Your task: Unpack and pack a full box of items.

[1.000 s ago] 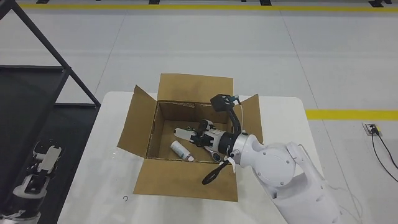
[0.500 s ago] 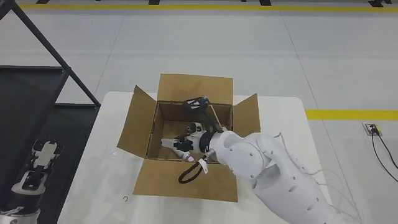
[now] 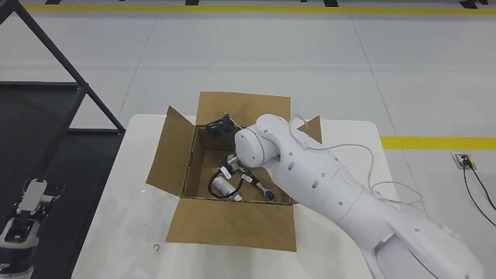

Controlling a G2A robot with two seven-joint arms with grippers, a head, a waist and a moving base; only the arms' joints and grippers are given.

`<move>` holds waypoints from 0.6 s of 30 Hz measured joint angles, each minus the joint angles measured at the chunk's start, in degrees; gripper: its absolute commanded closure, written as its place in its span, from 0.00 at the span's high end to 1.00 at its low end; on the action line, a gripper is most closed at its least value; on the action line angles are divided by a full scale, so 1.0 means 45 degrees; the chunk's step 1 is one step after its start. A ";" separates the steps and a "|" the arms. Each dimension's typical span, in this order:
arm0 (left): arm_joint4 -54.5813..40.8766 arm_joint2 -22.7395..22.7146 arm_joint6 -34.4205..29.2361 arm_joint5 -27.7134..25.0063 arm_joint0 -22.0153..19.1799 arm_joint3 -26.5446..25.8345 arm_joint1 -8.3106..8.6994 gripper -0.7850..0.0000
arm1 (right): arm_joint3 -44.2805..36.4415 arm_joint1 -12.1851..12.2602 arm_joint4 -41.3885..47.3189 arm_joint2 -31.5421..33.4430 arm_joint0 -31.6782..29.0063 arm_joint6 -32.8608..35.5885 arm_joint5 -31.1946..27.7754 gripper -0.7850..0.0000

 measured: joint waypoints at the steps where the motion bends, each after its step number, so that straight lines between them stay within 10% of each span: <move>1: -0.0057 0.0004 -0.0055 0.0009 0.0017 -0.0031 0.0002 1.00 | 0.0500 -0.0140 0.0165 -0.0011 0.0016 -0.0045 0.0064 1.00; 18: 0.0000 0.0087 -0.0217 0.0095 0.0041 -0.0161 0.0014 1.00 | 0.1145 -0.0406 -0.0067 -0.0360 -0.0131 -0.0318 0.0593 1.00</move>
